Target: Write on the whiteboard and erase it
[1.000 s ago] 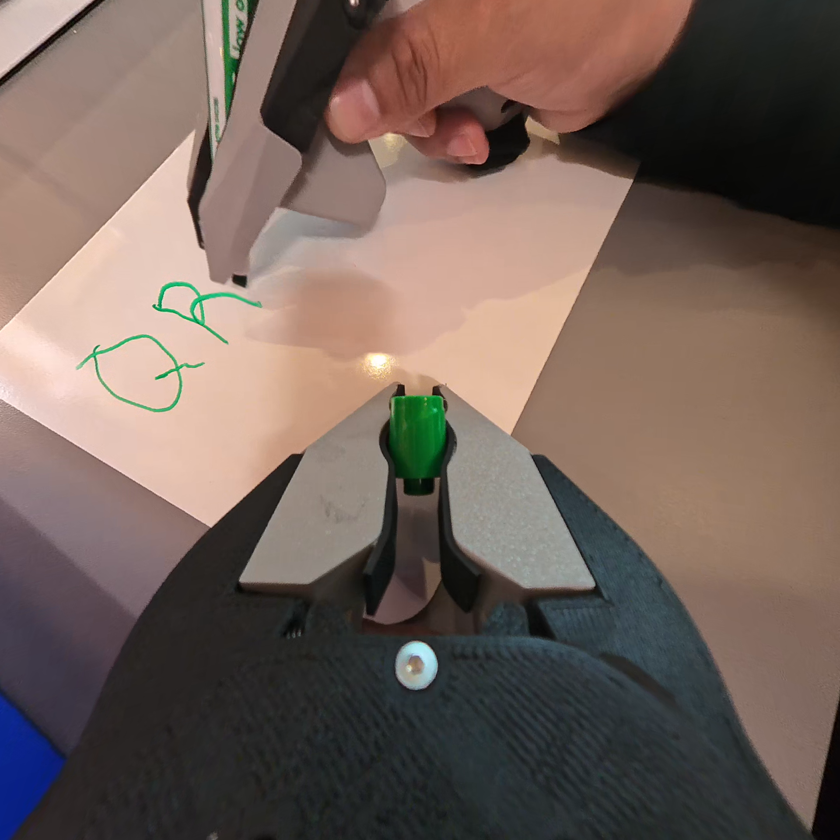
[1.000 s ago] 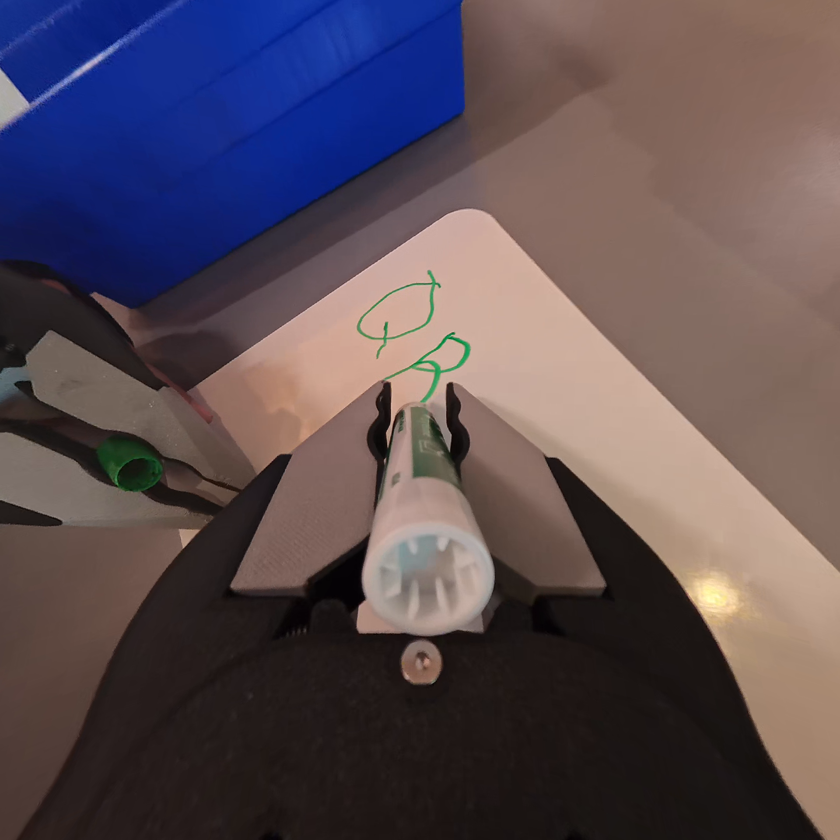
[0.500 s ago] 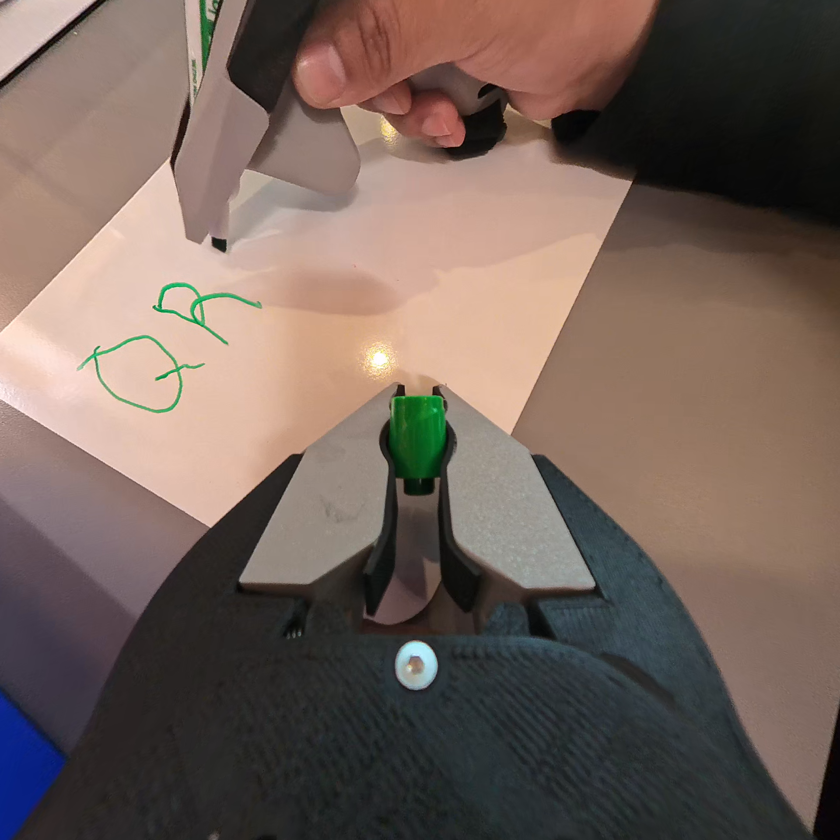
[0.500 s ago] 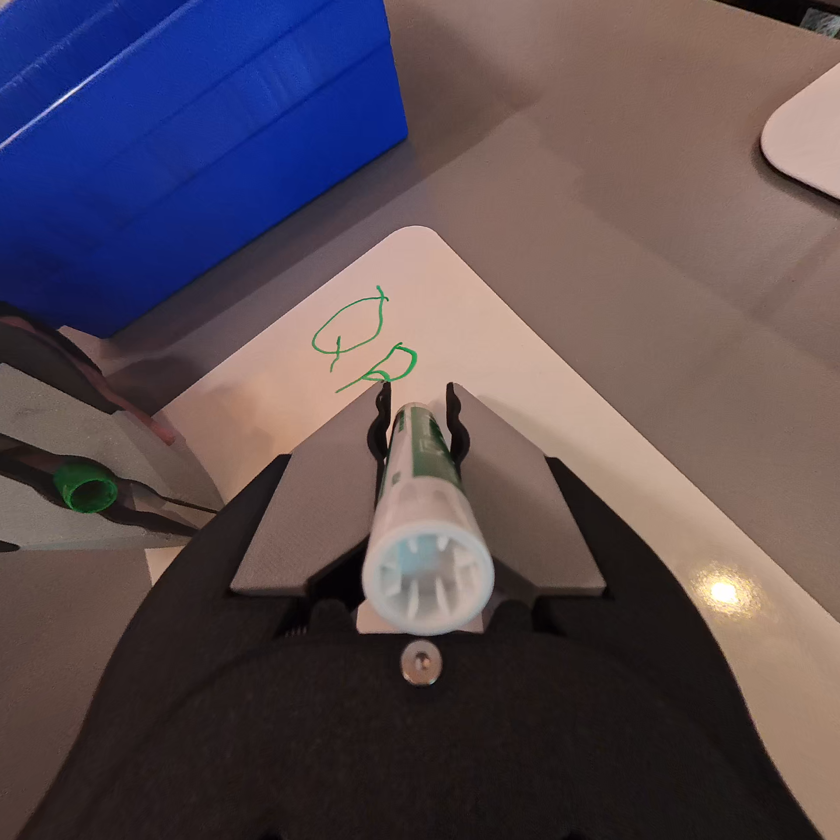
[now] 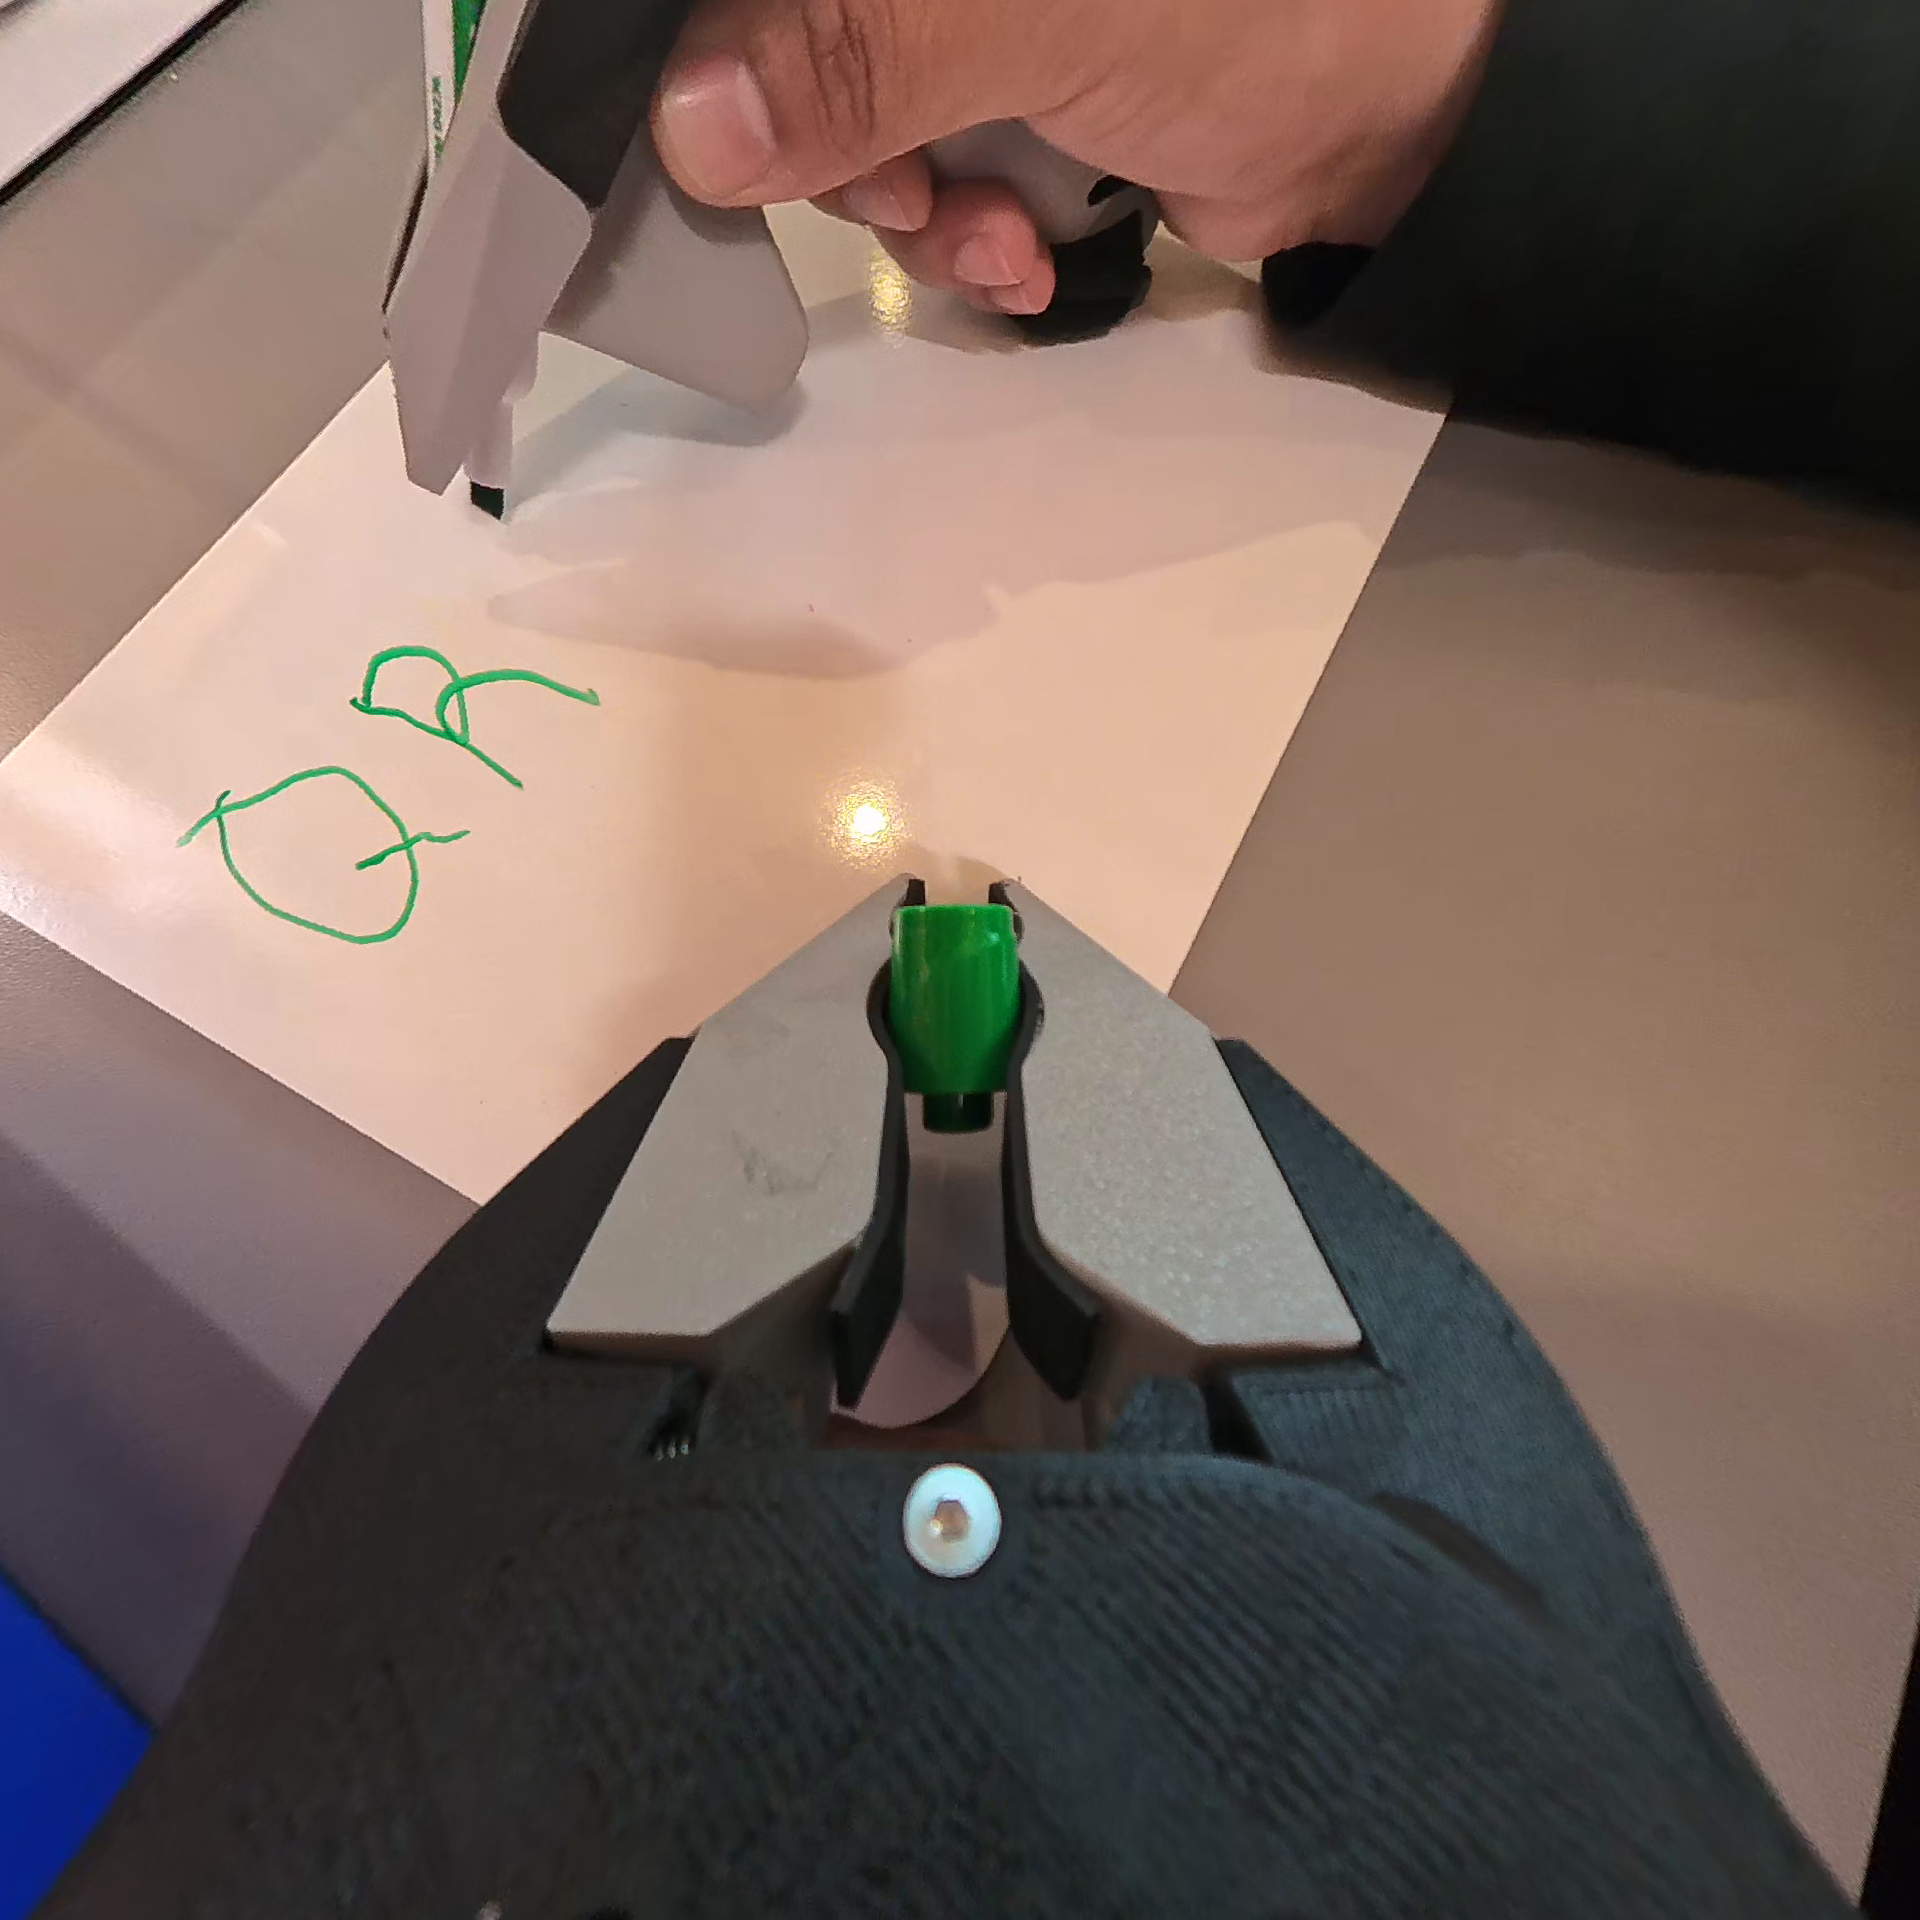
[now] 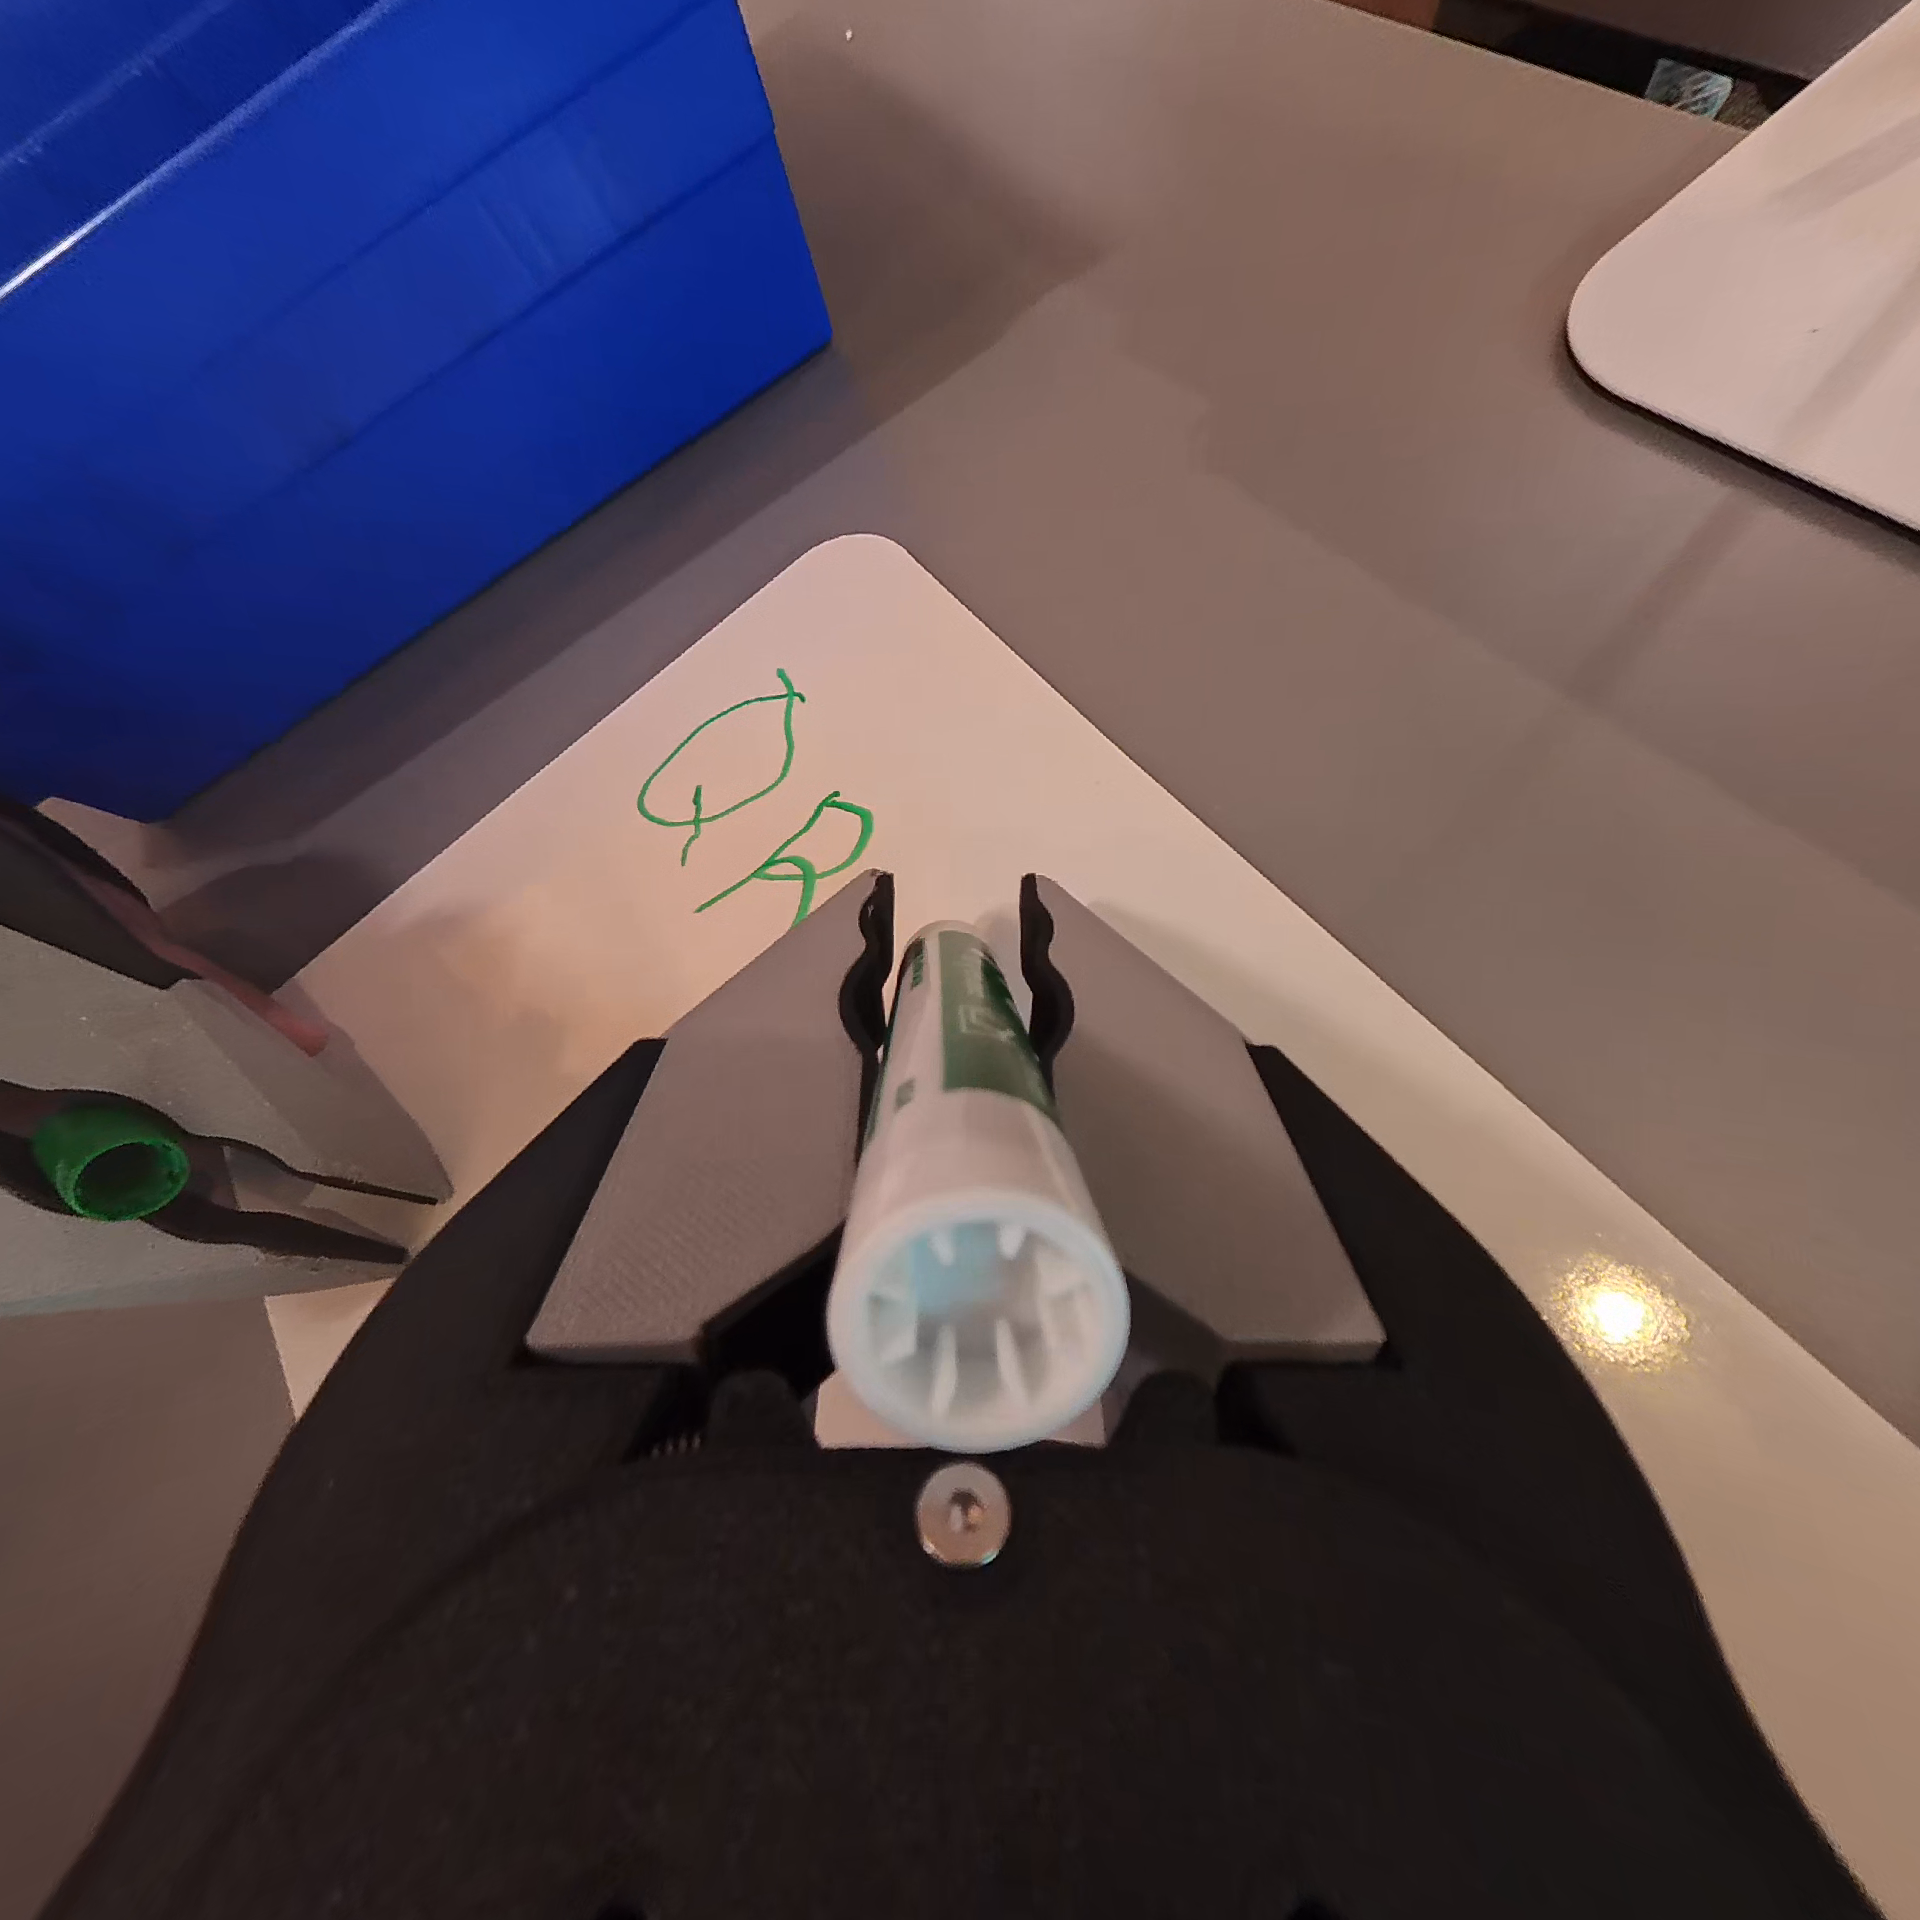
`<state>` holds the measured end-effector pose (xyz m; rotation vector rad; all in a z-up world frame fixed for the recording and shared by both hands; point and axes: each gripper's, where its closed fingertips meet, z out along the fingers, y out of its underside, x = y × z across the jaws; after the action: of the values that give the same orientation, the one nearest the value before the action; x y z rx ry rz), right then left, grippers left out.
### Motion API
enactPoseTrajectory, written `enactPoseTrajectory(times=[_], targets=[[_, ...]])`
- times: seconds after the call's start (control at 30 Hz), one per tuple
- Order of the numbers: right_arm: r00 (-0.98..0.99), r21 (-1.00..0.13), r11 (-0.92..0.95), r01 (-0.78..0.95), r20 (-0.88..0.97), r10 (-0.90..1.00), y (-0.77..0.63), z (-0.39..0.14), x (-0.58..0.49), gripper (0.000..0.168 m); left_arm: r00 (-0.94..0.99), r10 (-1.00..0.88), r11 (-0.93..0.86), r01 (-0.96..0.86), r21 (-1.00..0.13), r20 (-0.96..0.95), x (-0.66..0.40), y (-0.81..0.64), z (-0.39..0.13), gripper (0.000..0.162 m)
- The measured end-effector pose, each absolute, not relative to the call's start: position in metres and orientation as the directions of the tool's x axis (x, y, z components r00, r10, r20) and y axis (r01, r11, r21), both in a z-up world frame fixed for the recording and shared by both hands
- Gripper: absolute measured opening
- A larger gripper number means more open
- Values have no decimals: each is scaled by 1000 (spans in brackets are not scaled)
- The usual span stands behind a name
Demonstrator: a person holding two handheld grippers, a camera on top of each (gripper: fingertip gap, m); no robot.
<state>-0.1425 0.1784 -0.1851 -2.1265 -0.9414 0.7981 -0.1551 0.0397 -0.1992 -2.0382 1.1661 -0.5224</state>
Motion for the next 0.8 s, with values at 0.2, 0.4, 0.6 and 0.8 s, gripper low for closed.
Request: enactPoseTrajectory(times=[0.2,0.4,0.6,0.8], targets=[[578,-760,-519,393,-235,782,182,-189,-138,22,508,-861,-333,-569,-752,-4,-155,40,-199,10],[555,-755,-513,408,-241,796,177,-190,-145,22,508,-861,-332,-570,-752,-5,-155,40,-199,10],[504,-742,-501,446,-255,825,162,-190,-155,22,510,-860,-334,-568,-752,-4,-155,40,-199,10],[488,-731,-493,471,-250,836,152,-191,-151,22,510,-860,-333,-569,-752,-5,-155,40,-199,10]])
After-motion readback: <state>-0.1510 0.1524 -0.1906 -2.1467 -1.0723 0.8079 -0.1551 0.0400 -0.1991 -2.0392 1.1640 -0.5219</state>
